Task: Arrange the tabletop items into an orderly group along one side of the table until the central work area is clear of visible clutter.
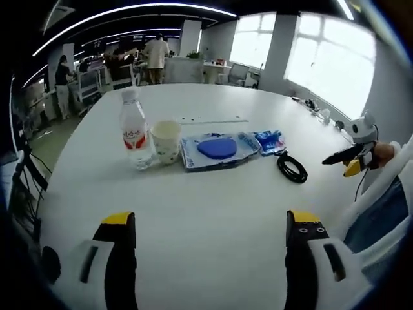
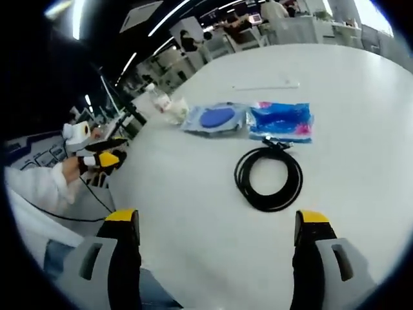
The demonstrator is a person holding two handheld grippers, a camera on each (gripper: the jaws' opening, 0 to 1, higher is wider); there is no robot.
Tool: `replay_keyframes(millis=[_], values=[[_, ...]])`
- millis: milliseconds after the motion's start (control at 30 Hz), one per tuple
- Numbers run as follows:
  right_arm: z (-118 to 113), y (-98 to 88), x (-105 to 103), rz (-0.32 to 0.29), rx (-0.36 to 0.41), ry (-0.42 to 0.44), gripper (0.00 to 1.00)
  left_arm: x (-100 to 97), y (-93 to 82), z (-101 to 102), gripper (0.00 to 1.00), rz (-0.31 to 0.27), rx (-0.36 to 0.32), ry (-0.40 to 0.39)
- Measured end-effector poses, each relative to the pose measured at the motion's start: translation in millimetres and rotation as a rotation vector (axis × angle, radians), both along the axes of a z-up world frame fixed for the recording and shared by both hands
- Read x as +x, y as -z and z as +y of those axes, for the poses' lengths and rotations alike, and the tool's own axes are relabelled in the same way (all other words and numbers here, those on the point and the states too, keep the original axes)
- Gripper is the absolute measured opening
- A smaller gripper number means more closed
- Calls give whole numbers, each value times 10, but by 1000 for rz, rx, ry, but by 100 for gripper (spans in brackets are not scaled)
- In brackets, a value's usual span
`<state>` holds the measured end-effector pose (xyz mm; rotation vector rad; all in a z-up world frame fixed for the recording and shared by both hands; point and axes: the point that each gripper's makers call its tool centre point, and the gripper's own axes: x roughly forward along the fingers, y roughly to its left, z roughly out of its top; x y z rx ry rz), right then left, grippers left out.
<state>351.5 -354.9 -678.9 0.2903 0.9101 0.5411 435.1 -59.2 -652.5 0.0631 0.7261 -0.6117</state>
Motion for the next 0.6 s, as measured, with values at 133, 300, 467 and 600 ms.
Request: replay_keyframes(millis=[133,300,467,600], values=[[7,-29,-5,1,5,2,100,37,-4,80,100,7,5,-7],[26,-14,-29,12,20,-2,100,83,14,165,100,15,9,-16],[44,-23,-51,20,30,-7,100,87,28,207,100,20,8,-17],[36,-58,-41,15,35,-5,100,70,52,248,100,27,19,-18]])
